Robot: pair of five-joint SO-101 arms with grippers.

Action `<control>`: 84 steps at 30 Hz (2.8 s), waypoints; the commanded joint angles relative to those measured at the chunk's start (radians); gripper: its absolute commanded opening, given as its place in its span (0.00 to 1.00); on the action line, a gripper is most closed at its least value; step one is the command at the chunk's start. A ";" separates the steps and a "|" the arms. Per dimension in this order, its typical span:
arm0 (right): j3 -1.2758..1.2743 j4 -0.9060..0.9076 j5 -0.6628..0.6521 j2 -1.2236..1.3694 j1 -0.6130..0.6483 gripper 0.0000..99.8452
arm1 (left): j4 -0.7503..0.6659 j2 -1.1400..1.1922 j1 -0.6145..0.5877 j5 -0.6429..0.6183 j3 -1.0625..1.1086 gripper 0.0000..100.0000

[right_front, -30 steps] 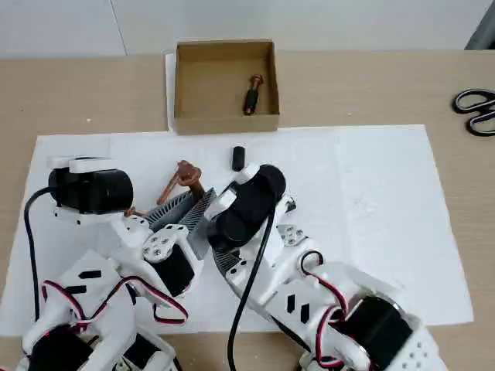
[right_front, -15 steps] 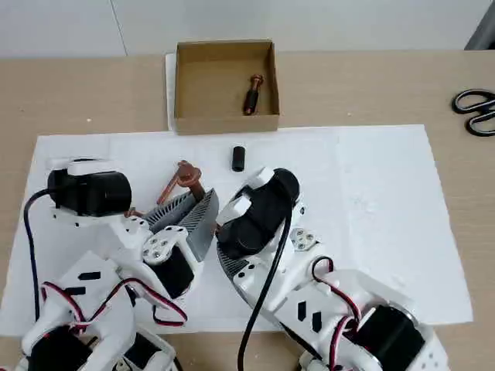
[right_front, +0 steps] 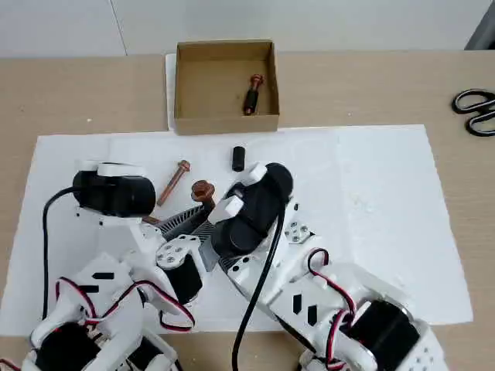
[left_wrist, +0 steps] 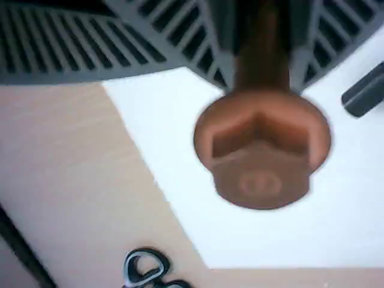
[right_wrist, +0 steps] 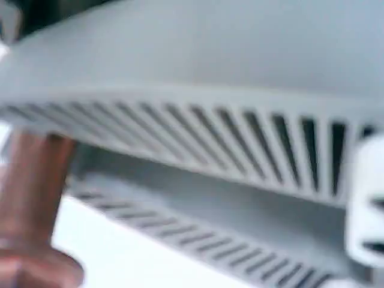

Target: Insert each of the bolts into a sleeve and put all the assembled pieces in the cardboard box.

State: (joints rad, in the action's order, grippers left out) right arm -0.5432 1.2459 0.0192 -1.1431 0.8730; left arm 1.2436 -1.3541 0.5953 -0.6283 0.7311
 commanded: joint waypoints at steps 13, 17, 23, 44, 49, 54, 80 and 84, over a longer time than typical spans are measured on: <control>0.080 -0.102 -0.028 -0.007 -0.050 0.00 | 0.038 0.000 0.012 0.069 0.013 0.07; 0.078 -0.157 -0.071 -0.008 -0.050 0.00 | 0.038 0.000 0.014 0.068 -0.025 0.12; 0.075 -0.166 -0.092 -0.008 -0.050 0.00 | 0.038 0.000 0.014 0.069 -0.027 0.12; 0.018 -0.159 -0.080 -0.010 -0.051 0.00 | 0.034 0.005 0.014 0.063 -0.085 0.22; 0.018 -0.157 -0.058 -0.010 -0.051 0.00 | 0.044 0.005 0.014 0.061 -0.091 0.24; -0.005 -0.157 -0.058 -0.010 -0.051 0.00 | 0.038 0.002 0.012 0.060 -0.104 0.24; -0.052 -0.120 -0.057 -0.012 -0.140 0.00 | -0.075 0.002 -0.203 0.098 -0.179 0.00; -0.052 -0.120 -0.055 -0.010 -0.162 0.00 | -0.080 0.008 -0.244 0.109 -0.159 0.01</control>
State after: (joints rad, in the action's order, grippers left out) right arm -0.6030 1.1262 -0.0483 -1.1477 0.7304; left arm 1.1914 -1.3525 0.3759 -0.5286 0.5869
